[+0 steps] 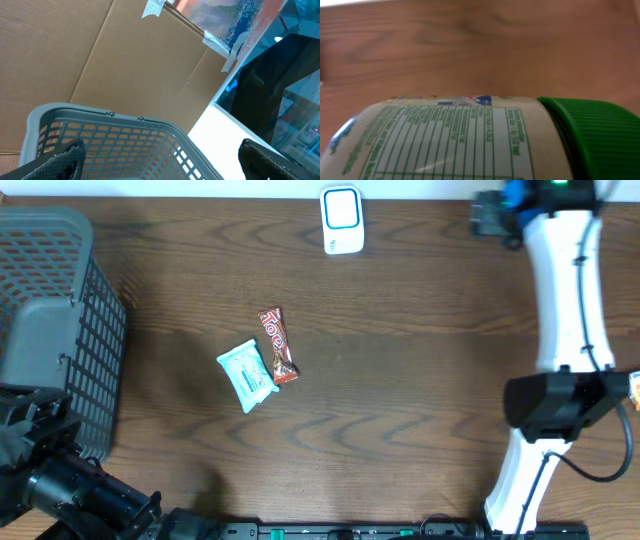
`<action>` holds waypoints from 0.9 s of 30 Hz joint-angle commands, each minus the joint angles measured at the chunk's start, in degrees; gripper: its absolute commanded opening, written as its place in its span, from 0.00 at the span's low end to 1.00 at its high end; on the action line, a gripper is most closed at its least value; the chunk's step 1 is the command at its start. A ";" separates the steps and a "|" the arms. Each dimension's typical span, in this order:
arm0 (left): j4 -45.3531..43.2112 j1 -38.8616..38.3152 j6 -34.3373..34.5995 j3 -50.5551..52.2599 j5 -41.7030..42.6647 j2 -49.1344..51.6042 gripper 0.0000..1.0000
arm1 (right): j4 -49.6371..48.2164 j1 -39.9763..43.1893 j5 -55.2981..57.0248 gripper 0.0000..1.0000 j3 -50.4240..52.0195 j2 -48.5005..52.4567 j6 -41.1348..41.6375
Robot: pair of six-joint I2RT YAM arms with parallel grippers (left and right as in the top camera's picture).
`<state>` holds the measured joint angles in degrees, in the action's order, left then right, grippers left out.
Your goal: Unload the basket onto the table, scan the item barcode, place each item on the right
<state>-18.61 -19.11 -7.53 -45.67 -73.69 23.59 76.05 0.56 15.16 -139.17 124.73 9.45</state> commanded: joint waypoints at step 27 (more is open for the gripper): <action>-0.26 0.28 -0.33 -0.42 -0.55 -0.39 0.98 | -32.79 39.71 1.66 0.54 37.07 2.93 5.95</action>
<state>-18.61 -19.11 -7.53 -45.67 -73.69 23.59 45.21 39.29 16.16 -104.57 127.79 14.68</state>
